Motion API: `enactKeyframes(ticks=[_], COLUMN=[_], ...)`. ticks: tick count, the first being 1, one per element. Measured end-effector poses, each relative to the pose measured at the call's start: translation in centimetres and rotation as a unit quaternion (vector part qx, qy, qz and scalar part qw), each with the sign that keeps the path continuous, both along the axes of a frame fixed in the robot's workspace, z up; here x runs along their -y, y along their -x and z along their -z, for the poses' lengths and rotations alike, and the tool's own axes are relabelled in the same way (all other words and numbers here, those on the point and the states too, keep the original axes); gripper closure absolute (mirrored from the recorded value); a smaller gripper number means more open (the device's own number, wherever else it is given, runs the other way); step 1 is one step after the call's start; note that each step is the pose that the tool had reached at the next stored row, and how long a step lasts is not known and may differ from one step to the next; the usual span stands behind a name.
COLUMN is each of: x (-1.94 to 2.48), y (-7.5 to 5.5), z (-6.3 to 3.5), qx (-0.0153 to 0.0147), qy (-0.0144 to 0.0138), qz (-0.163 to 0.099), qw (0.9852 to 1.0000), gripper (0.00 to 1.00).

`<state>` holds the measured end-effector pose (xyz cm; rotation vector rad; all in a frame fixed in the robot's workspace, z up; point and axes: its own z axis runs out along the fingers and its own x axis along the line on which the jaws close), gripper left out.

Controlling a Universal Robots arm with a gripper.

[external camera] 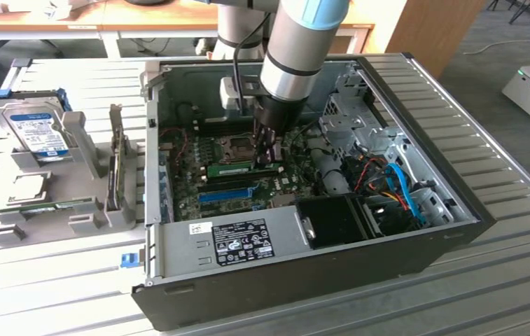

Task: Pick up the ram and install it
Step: 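Insert the ram into the slot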

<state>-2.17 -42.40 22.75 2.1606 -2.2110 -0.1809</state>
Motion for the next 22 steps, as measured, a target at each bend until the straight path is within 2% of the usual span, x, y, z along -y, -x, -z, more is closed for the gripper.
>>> enactKeyframes(ticks=[18,22], x=[0.00,0.00], y=[0.00,0.00], z=[-0.16,-0.16], qx=[0.0000,0.0000], qy=[0.0000,-0.0012], qz=[0.000,0.000], qw=[1.0000,1.0000], gripper=[0.87,0.87])
